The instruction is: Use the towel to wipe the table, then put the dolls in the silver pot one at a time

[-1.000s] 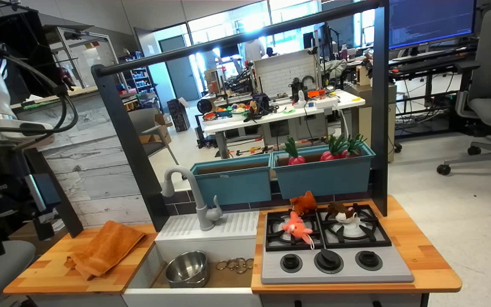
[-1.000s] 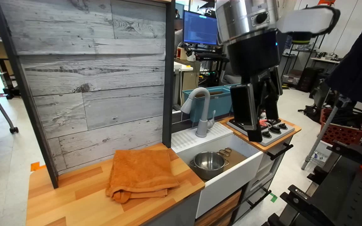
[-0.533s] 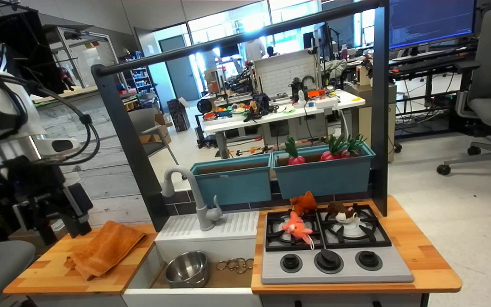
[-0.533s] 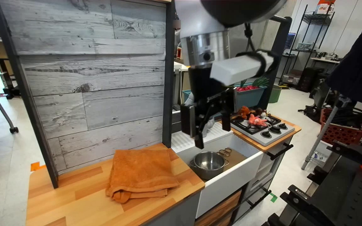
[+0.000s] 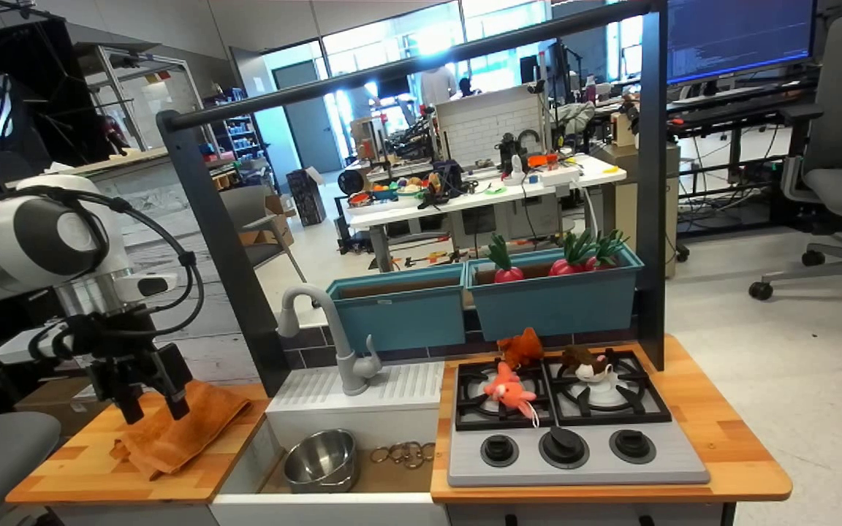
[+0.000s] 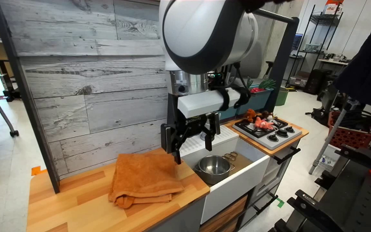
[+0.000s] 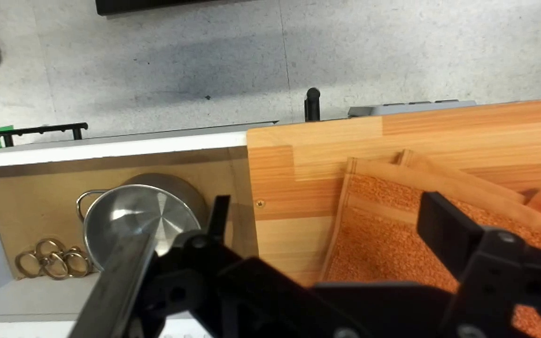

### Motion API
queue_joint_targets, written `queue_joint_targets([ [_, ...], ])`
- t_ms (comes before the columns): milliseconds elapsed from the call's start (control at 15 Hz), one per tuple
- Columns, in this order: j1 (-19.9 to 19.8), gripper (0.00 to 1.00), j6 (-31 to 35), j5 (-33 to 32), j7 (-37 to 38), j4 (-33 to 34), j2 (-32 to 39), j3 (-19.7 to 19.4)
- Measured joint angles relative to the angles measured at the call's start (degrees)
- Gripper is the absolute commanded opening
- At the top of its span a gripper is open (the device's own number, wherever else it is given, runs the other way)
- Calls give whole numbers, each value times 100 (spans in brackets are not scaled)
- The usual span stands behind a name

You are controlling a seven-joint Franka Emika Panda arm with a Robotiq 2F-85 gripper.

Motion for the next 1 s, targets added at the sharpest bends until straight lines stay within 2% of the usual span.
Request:
queue_joint_targets([
  [400,18,100,286,7,101,-25,35,-74],
  [667,260,100,1507,-2,100,85,366,-128],
  [800,533,100,1893,-2,104,384,749,-258],
  [1000,814,100,1854,27,141,1217,1508,-430],
])
